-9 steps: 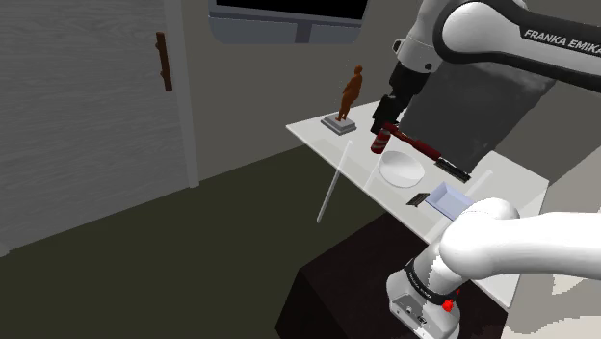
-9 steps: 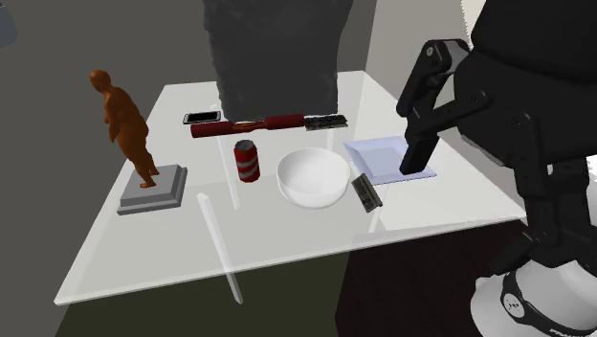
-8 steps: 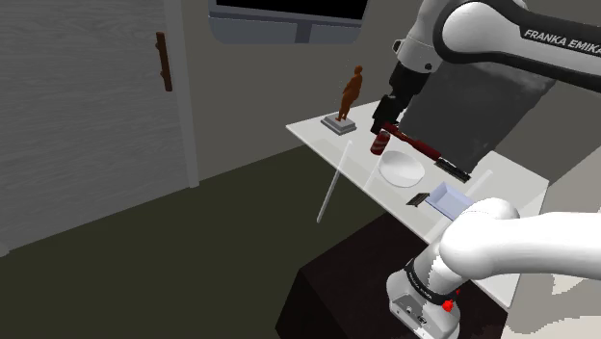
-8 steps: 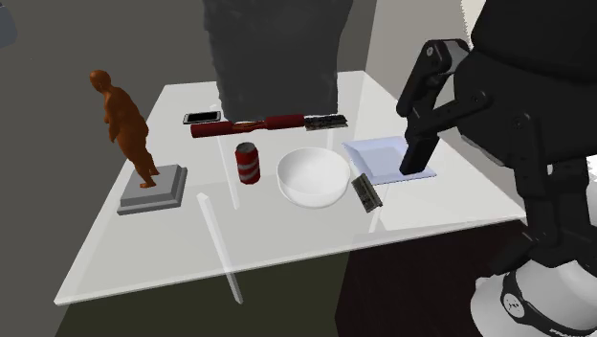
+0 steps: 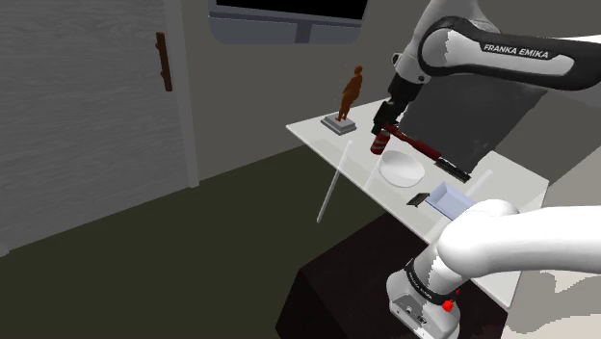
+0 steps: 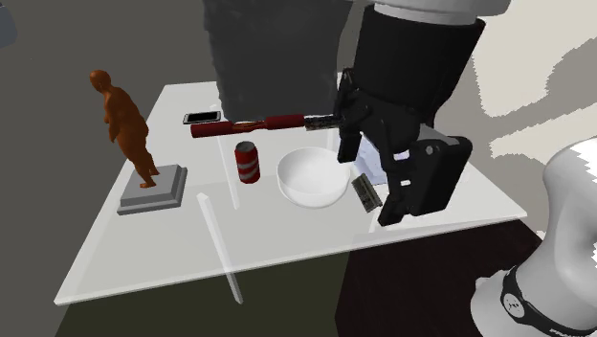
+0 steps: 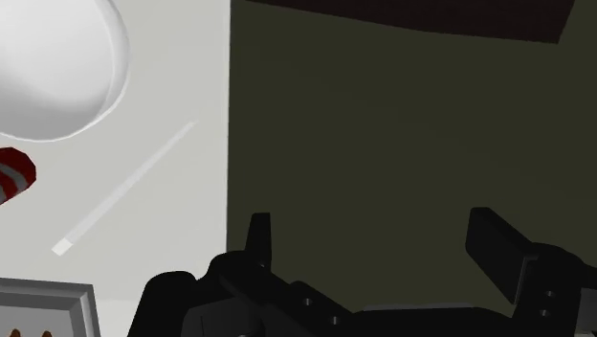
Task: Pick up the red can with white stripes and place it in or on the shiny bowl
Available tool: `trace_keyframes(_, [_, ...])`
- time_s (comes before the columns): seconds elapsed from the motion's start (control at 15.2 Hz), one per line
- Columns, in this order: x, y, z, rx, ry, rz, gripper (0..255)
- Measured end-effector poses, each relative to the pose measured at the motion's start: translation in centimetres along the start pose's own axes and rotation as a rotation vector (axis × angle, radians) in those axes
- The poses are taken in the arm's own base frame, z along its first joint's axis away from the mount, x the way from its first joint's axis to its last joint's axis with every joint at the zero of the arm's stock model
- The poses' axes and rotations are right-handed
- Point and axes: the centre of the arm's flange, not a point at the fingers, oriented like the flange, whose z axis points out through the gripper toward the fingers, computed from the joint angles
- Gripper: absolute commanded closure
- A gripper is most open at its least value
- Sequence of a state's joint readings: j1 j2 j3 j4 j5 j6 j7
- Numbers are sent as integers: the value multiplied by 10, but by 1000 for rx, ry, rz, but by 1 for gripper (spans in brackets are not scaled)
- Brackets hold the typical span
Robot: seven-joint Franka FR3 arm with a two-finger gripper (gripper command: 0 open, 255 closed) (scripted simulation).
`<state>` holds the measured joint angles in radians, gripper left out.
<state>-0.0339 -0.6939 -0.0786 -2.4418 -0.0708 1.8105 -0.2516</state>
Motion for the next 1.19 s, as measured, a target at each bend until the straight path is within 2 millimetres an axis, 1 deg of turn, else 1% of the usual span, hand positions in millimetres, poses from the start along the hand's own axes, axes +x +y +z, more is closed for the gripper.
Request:
trace_keyframes(0.13, [2,25,14,-1,4,2,0])
trace_keyframes(0.46, [15,79,43,-2,15,9,0])
trace_keyframes(0.66, [18,118,59,-3,22,13,0])
trace_keyframes(0.86, [28,153,78,-4,29,17,0])
trace_keyframes(1.06, [35,181,95,-4,35,21,0])
trace_keyframes(1.12, [37,196,104,-5,37,23,0])
trace_keyframes(1.19, [40,210,109,-6,39,24,0])
